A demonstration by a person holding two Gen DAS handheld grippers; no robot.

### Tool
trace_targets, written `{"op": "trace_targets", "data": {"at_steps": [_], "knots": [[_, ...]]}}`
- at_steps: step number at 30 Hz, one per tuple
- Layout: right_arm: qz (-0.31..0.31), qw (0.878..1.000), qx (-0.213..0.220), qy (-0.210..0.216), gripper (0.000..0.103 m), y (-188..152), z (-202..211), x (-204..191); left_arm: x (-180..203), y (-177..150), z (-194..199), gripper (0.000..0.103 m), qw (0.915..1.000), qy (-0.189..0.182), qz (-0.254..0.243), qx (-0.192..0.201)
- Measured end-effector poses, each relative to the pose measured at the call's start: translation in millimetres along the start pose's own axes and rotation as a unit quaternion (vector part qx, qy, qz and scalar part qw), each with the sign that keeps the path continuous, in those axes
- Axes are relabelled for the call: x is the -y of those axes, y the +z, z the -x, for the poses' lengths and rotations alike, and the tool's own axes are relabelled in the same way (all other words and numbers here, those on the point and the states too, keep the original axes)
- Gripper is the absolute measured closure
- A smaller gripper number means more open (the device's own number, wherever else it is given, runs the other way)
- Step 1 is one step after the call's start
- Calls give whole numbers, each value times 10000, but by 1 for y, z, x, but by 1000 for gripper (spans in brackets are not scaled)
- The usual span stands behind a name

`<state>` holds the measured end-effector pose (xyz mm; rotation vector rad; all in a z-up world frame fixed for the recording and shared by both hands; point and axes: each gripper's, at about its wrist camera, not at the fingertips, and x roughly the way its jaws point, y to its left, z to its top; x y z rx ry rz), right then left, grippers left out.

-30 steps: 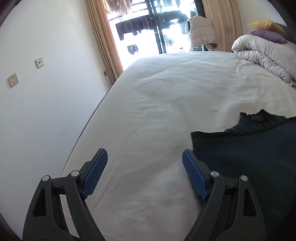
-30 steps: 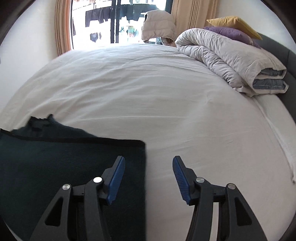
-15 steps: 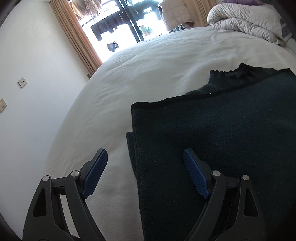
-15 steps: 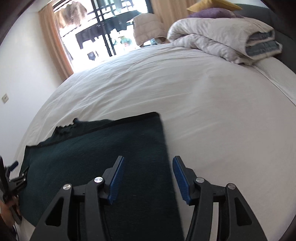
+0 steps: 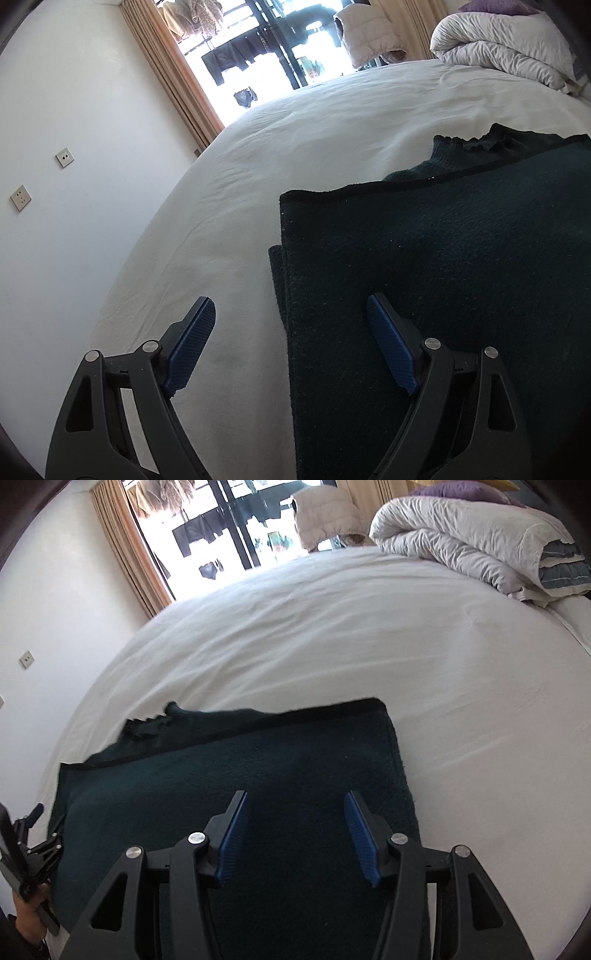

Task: Fold small clothes
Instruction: 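Release the hem with both grippers and press the folded layers flat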

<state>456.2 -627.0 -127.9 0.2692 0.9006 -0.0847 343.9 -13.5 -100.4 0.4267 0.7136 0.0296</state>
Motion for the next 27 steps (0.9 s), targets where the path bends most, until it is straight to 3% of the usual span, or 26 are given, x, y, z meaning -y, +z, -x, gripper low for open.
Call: {"op": "trace_targets", "data": {"at_steps": [5, 8, 14, 15, 17, 19, 21, 24, 27], "knots": [[312, 9991, 84, -276, 51, 11, -12, -2, 0, -3, -2, 18, 9999, 30, 106, 22], [605, 9971, 111, -437, 47, 15, -20, -6, -4, -5, -4, 18, 9997, -3, 262, -6], [447, 9969, 130, -642, 44, 16, -4, -7, -14, -7, -10, 18, 9984, -135, 522, -139], [277, 9978, 200, -571, 44, 13, 6, -9, -14, -7, -10, 18, 9984, -135, 524, -142], [-234, 9981, 520, 220, 44, -4, 34, -12, -14, -7, -10, 18, 9986, -115, 500, -145], [-332, 9944, 444, 900, 44, -26, 44, -25, -14, -6, -10, 17, 9986, -110, 486, -150], [-149, 9923, 276, 1196, 44, -46, 40, -41, -19, -5, -7, 18, 9981, -221, 553, -185], [299, 9934, 332, 1053, 43, -63, 30, -47, -42, -9, 1, 18, 9917, -637, 1085, -284], [-240, 9961, 217, 820, 43, -55, 34, -28, -67, -26, 30, 18, 9848, -686, 1587, -192]]}}
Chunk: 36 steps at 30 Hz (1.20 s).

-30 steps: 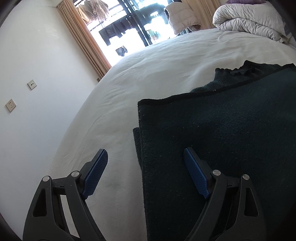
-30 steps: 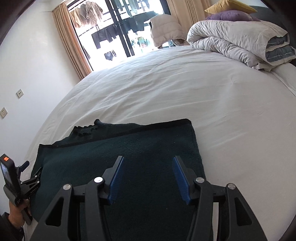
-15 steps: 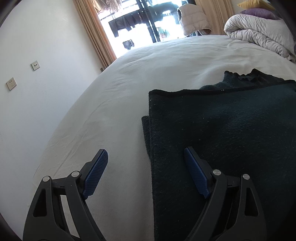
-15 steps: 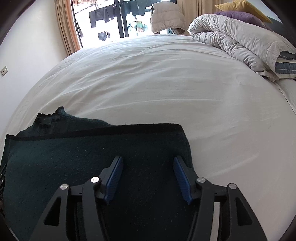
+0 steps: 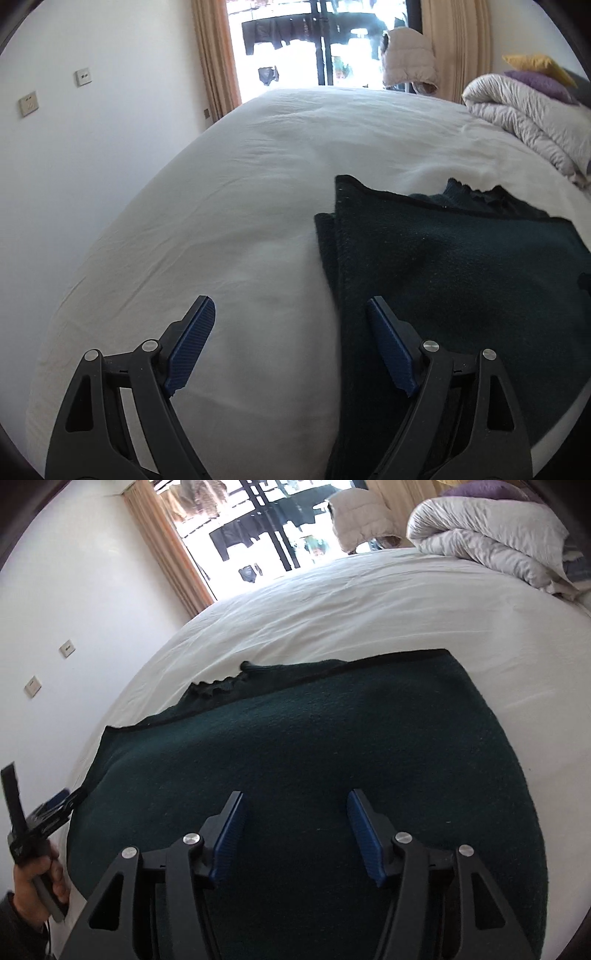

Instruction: Fold small clothes

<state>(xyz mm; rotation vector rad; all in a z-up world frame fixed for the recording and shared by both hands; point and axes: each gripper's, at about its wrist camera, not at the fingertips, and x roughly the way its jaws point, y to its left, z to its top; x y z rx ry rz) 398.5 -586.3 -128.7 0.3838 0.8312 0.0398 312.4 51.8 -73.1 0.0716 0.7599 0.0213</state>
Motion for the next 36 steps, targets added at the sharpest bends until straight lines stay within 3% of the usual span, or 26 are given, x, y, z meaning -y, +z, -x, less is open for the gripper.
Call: {"op": "trace_targets", "data": {"at_steps": [2, 5, 8, 10, 11, 14, 16, 17, 19, 22, 25, 27, 30, 31, 32, 33, 34, 36], "knots": [[-449, 9988, 148, 145, 43, 5, 19, 4, -17, -12, 30, 18, 9989, -56, 412, 203], [-446, 9939, 484, 884, 43, -5, 44, -15, -40, -40, 59, 18, 9895, -572, 1319, 140], [-429, 9852, 244, 1644, 43, -24, 40, -39, -47, -81, 67, 19, 9671, -1238, 2204, -284], [-426, 9826, 37, 1810, 45, -34, 30, -51, -50, -100, 66, 19, 9493, -1587, 2669, -486], [-462, 9817, -66, 1846, 46, -39, 24, -54, -49, -103, 67, 19, 9446, -1725, 2754, -465], [-724, 9764, -220, 2024, 51, -45, 14, -53, -51, -88, 63, 19, 9458, -1907, 2596, -410], [-928, 9718, -157, 2163, 51, -45, 12, -47, -52, -74, 53, 19, 9403, -2257, 2498, -494], [-1060, 9687, -150, 2240, 51, -44, 10, -45, -49, -69, 39, 19, 9317, -2499, 2507, -813], [-1190, 9641, -159, 2370, 51, -43, 9, -41, -53, -75, 20, 19, 9032, -2788, 3021, -1234], [-1176, 9626, -204, 2431, 51, -38, 8, -39, -52, -76, 18, 19, 8952, -2779, 3266, -1212], [-1154, 9617, -248, 2474, 53, -36, 5, -42, -53, -86, 26, 19, 8801, -2667, 3701, -1312], [-1195, 9597, -282, 2528, 54, -33, 2, -44, -53, -95, 35, 19, 8656, -2649, 4050, -1287], [-1229, 9586, -437, 2533, 54, -30, -9, -50, -42, -108, 42, 19, 8435, -2910, 4319, -1318], [-1190, 9603, -564, 2461, 54, -30, -15, -53, -37, -111, 41, 19, 8405, -2968, 4338, -1318], [-1137, 9632, -724, 2325, 54, -31, -22, -55, -33, -112, 41, 19, 8432, -2936, 4311, -1303], [-1113, 9656, -848, 2193, 58, -32, -29, -56, -31, -113, 40, 19, 8438, -2916, 4327, -1258], [-1143, 9674, -868, 2088, 71, -33, -33, -54, -31, -114, 39, 19, 8396, -2929, 4404, -1237], [-1384, 9634, -880, 2120, 82, -36, -37, -45, -30, -113, 33, 19, 8286, -3006, 4572, -1187]]}}
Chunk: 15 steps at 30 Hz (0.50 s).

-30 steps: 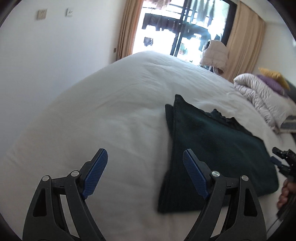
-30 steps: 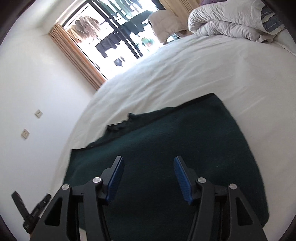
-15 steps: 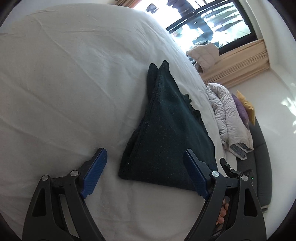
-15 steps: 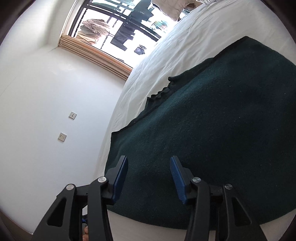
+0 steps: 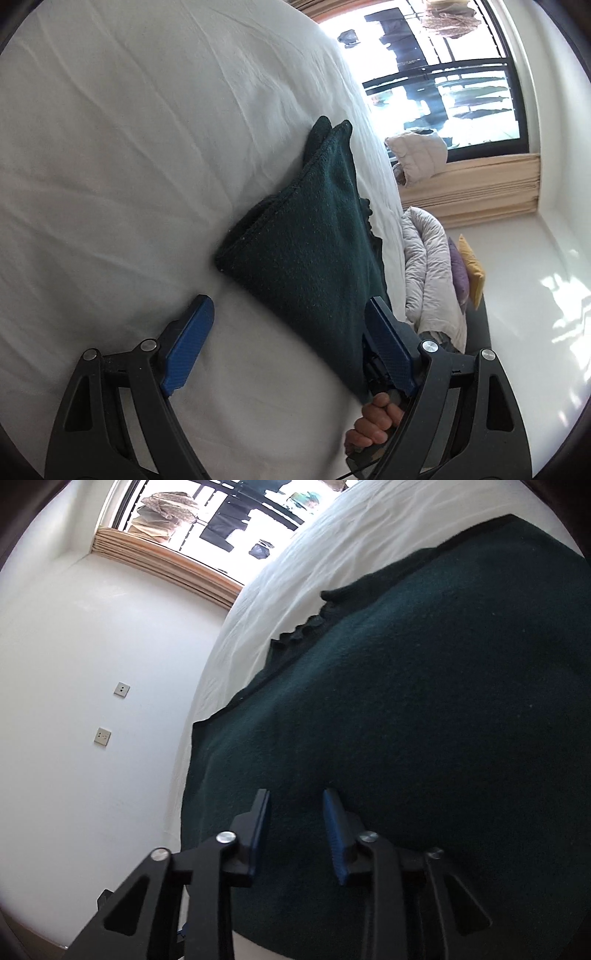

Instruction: Fold small clothes

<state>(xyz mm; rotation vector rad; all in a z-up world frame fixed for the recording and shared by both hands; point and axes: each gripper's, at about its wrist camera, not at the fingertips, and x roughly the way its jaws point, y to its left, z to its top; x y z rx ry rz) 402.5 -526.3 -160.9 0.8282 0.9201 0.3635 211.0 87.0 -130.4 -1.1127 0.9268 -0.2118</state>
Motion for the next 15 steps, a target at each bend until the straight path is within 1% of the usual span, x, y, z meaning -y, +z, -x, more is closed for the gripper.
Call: {"op": "trace_targets", "data": {"at_steps": [1, 2, 4, 5, 6, 8, 9, 10, 12, 13, 14, 15], "knots": [[-95, 9999, 4, 59, 85, 0, 1, 4, -1, 2, -3, 19, 9999, -33, 100, 6], [-97, 9999, 14, 78, 85, -1, 2, 4, -1, 3, -3, 19, 9998, -71, 185, 19], [-24, 10000, 61, 65, 85, -2, 6, 1, 0, 6, -9, 19, 9994, -202, 294, -10], [-19, 9999, 67, 84, 84, -2, 6, -1, 0, 8, -14, 19, 9989, -254, 401, 17], [-41, 9999, 71, 117, 82, -2, 6, -1, 0, 9, -17, 20, 9983, -319, 484, 46], [-71, 9998, 70, 150, 82, 1, 6, -2, 2, 12, -24, 21, 9973, -405, 617, 64], [-80, 9998, 82, 157, 82, 2, 7, -2, 4, 12, -27, 24, 9964, -491, 684, 49], [-74, 9998, 100, 167, 82, 4, 8, -3, 6, 12, -33, 29, 9957, -574, 731, 5], [-27, 9999, 91, 35, 82, 6, 8, -2, 6, 12, -43, 53, 9949, -613, 800, -60], [-15, 9999, 50, -113, 82, 7, 6, -1, 5, 12, -49, 61, 9947, -614, 820, -86], [-36, 9999, -2, -138, 83, 7, 3, 1, 4, 13, -55, 74, 9947, -584, 842, -101], [-44, 9999, -20, -146, 85, 7, 0, 2, 1, 13, -58, 79, 9948, -546, 855, -91]]}}
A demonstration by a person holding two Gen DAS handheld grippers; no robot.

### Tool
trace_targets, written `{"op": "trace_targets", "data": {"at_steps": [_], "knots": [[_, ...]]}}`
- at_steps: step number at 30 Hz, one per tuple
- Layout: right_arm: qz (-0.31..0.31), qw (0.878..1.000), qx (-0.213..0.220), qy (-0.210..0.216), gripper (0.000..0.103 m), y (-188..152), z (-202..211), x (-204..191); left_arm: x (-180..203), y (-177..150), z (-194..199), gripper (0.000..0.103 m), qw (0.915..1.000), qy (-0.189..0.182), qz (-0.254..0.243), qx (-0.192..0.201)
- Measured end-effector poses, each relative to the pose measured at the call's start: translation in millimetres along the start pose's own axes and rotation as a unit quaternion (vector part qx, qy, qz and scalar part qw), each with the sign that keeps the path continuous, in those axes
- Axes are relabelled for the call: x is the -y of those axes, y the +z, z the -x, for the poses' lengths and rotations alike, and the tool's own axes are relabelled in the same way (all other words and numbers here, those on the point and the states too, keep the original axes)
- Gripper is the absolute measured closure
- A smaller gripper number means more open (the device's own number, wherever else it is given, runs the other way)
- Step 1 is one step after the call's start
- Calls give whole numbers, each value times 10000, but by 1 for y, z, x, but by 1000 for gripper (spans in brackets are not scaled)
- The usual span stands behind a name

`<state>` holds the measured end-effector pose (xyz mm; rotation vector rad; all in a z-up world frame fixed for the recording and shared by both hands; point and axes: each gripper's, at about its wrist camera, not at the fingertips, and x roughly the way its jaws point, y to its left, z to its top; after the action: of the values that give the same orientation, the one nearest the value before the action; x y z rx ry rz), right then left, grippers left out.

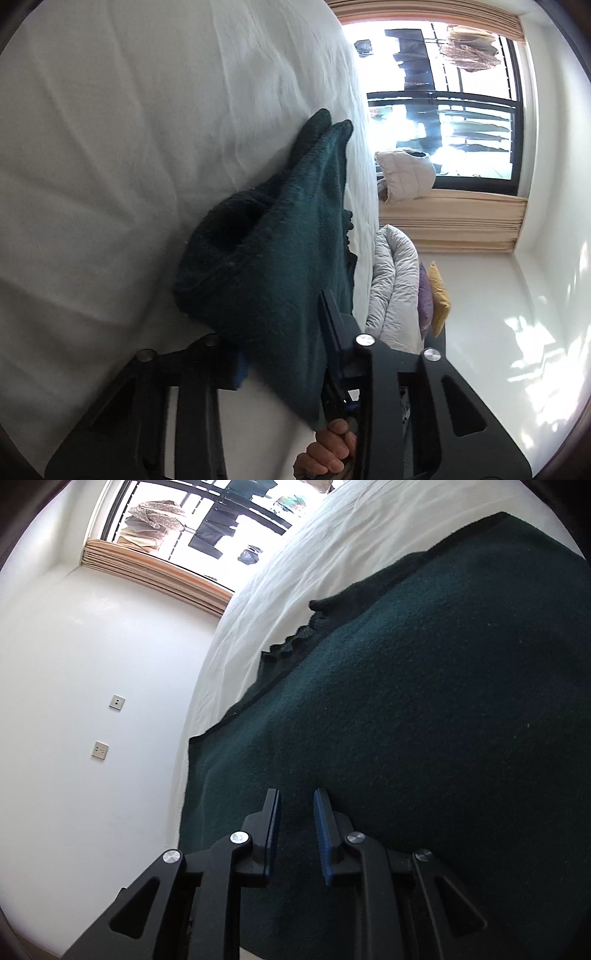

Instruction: Fold small clothes

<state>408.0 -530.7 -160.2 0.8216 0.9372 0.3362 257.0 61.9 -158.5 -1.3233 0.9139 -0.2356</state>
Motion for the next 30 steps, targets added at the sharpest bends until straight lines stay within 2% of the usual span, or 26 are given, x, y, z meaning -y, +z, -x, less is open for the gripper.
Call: {"op": "trace_targets", "data": {"at_steps": [3, 6, 10, 11, 13, 15, 16, 17, 19, 20, 21, 22, 23, 24, 26, 27, 30], "knots": [[-29, 9999, -13, -101, 103, 0, -3, 8, 3, 5, -5, 90, 9989, 190, -384, 191], [-34, 10000, -10, 22, 103, 0, -4, 13, 7, 9, -8, 93, 9981, 260, -494, 248], [-47, 9999, -33, 135, 102, 1, 2, 10, 26, 7, -8, 95, 9932, 452, -988, 416], [-108, 9996, -19, 268, 97, 2, 8, 11, 34, 6, -8, 96, 9915, 476, -1121, 460], [-90, 9987, 141, 489, 66, 4, 21, 11, 58, 2, -8, 96, 9851, 522, -1543, 553], [-39, 9978, 333, 579, 51, 8, 39, 12, 94, -8, -9, 96, 9724, 572, -2167, 642], [-84, 9973, 398, 615, 44, 12, 49, 16, 114, -17, -13, 96, 9633, 607, -2524, 679], [-185, 9965, 457, 678, 42, 16, 58, 22, 136, -28, -19, 96, 9523, 619, -2909, 681], [-405, 9941, 557, 841, 39, 26, 74, 35, 175, -61, -39, 96, 9228, 677, -3753, 555], [-484, 9929, 611, 898, 38, 31, 81, 43, 193, -83, -53, 96, 9019, 750, -4228, 464], [-565, 9919, 643, 939, 36, 36, 87, 50, 206, -108, -70, 96, 8759, 848, -4734, 385], [-669, 9909, 631, 979, 33, 41, 92, 58, 214, -136, -87, 96, 8454, 974, -5243, 311], [-784, 9897, 581, 1049, 32, 46, 95, 66, 216, -160, -104, 96, 8203, 1066, -5615, 226], [-873, 9884, 503, 1134, 30, 49, 95, 72, 212, -182, -122, 96, 7979, 1175, -5912, 77], [-929, 9878, 311, 1214, 30, 53, 93, 80, 195, -215, -147, 96, 7647, 1400, -6289, -133], [-900, 9883, 205, 1213, 31, 54, 91, 80, 185, -225, -157, 96, 7542, 1499, -6389, -229], [-671, 9913, -87, 1132, 31, 59, 82, 74, 163, -240, -173, 96, 7374, 1650, -6540, -369]]}}
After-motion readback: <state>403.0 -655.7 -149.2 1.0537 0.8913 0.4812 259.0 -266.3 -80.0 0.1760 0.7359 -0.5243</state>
